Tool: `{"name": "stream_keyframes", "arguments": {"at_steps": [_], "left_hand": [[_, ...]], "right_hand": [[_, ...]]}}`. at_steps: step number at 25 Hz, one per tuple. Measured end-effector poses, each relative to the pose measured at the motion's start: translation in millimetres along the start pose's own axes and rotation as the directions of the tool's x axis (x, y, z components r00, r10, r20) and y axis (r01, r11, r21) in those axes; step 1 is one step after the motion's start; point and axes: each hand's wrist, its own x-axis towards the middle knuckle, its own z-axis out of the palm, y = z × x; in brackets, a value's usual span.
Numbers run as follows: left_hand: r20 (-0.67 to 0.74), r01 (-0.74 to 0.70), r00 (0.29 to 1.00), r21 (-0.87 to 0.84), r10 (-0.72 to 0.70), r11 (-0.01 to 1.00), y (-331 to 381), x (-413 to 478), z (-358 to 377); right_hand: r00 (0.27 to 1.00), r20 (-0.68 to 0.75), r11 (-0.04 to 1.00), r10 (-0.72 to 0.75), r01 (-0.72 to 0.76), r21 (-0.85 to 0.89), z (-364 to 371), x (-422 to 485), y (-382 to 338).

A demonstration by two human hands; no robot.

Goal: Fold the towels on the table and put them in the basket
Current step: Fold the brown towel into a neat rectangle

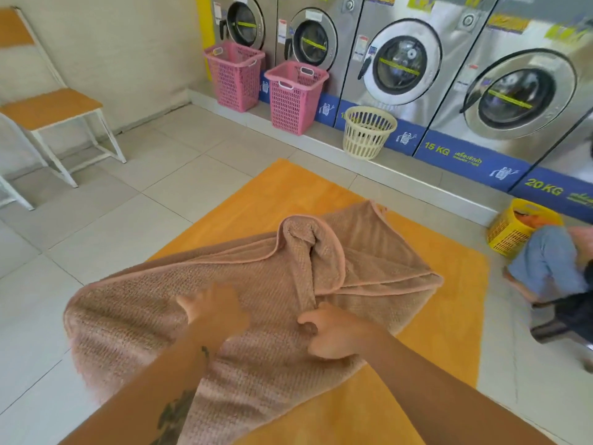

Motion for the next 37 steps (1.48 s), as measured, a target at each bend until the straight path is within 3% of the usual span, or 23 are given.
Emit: {"name": "stream_keyframes", "arguments": {"at_steps": [2,4,6,9,11,13,16,18,20,23,27,30,32,34,36,37], "left_hand": [[-0.138,-0.111,0.985,-0.02,0.108,0.994,29,-11,-4],[-0.28,-0.28,0.925,-0.051,0.256,0.959,57,-16,-5],[-0.387,-0.428,0.846,-0.086,0.366,0.9,81,-15,-6],[-0.549,-0.586,0.706,-0.1,0.447,0.804,105,6,-14],[-0.574,-0.625,0.667,-0.084,0.475,0.776,116,29,-22],[-0.526,-0.624,0.668,-0.01,0.526,0.781,124,57,-33],[-0.423,-0.601,0.701,0.084,0.575,0.795,134,97,-50],[-0.391,-0.611,0.724,0.021,0.569,0.791,142,120,-63],[-0.383,-0.619,0.744,-0.088,0.547,0.78,151,137,-73],[-0.342,-0.636,0.762,-0.242,0.55,0.732,161,158,-75],[-0.325,-0.598,0.795,-0.28,0.512,0.751,175,178,-67],[-0.3,-0.483,0.868,-0.323,0.396,0.814,171,190,-61],[-0.26,-0.457,0.884,-0.315,0.387,0.832,162,195,-54],[-0.254,-0.474,0.874,-0.268,0.413,0.838,160,193,-50],[-0.274,-0.508,0.853,-0.25,0.443,0.824,167,192,-51],[-0.281,-0.525,0.844,-0.249,0.458,0.814,174,191,-52]], "right_hand": [[0.977,-0.21,0.982,-0.043,0.079,0.169,6,-12,19],[0.884,-0.467,0.967,0.027,0.096,0.236,5,-19,39],[0.801,-0.585,0.947,0.122,0.083,0.311,-4,-21,54],[0.839,-0.471,0.793,0.272,0.082,0.604,-24,-7,56],[0.872,-0.382,0.705,0.307,0.061,0.707,-32,7,46],[0.865,-0.384,0.669,0.323,0.077,0.739,-38,22,37],[0.79,-0.448,0.636,0.419,0.097,0.766,-62,34,47],[0.705,-0.528,0.625,0.473,0.155,0.765,-96,38,67],[0.598,-0.633,0.693,0.492,0.17,0.7,-136,40,88],[0.454,-0.76,0.858,0.465,-0.02,0.513,-190,51,112],[0.352,-0.824,0.887,0.444,-0.303,0.349,-223,70,122],[0.367,-0.816,0.882,0.447,-0.332,0.334,-198,83,105],[0.453,-0.668,0.804,0.59,-0.397,0.442,-167,85,107],[0.57,-0.399,0.685,0.718,-0.476,0.552,-141,79,117],[0.683,-0.251,0.645,0.686,-0.411,0.644,-128,72,127],[0.697,-0.242,0.631,0.675,-0.376,0.679,-126,69,131]]}}
